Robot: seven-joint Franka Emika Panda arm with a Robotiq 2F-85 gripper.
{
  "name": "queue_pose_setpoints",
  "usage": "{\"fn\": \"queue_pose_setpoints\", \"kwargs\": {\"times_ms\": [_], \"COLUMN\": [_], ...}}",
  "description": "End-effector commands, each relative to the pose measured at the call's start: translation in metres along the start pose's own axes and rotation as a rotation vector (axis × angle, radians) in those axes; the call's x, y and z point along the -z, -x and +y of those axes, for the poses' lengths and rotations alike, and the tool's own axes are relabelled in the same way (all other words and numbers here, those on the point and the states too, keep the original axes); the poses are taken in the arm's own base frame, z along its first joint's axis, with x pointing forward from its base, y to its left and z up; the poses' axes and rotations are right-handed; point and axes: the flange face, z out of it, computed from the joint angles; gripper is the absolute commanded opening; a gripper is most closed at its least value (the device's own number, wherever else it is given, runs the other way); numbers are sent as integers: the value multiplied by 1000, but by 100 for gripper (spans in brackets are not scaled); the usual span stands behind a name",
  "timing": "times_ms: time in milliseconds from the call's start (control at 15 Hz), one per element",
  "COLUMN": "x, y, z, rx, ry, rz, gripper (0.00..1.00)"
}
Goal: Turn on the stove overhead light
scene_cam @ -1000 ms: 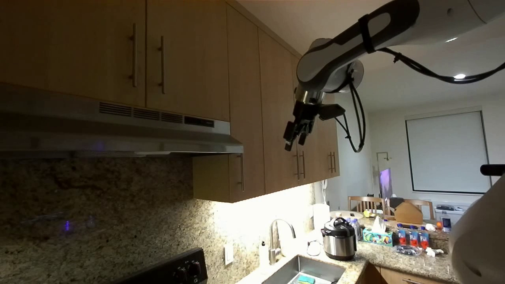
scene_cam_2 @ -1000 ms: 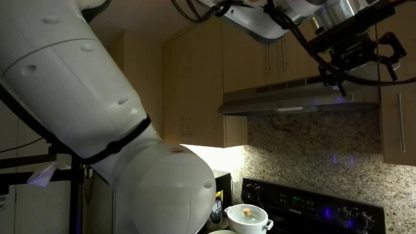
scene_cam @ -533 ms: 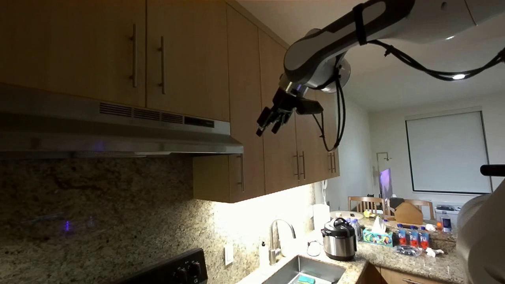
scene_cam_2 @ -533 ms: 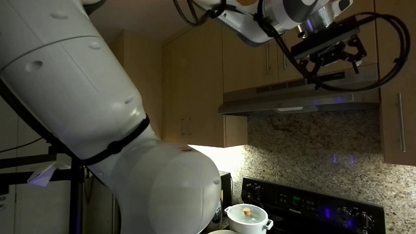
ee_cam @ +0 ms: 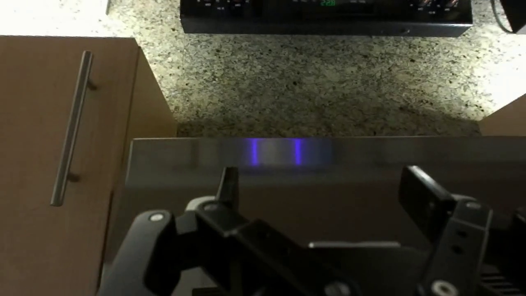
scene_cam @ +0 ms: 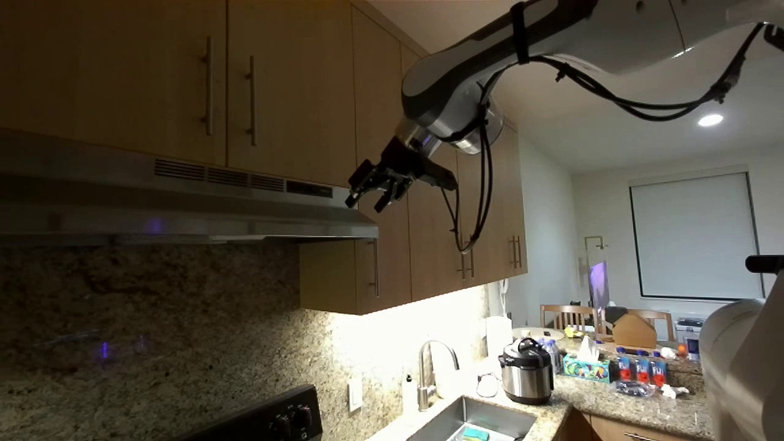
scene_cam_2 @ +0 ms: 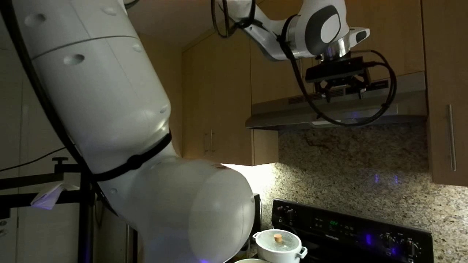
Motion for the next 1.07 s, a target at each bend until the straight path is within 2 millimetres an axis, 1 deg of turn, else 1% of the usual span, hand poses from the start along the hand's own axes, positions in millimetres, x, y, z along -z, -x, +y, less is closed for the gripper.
{"fn": "queue_pose_setpoints", "kwargs": {"times_ms": [0, 133, 467, 800, 933, 1000], "x": [-5, -9, -8, -7, -4, -3], "y": [-1, -2, -4, -21, -27, -30], "z": [-2, -2, -3, -24, -27, -24], "rx": [-1, -4, 6, 126, 179, 212], "ry": [-3, -3, -19, -98, -119, -123], "rz": [-4, -6, 7, 45, 55, 55], "gripper": [100, 100, 100, 100, 100, 100]}}
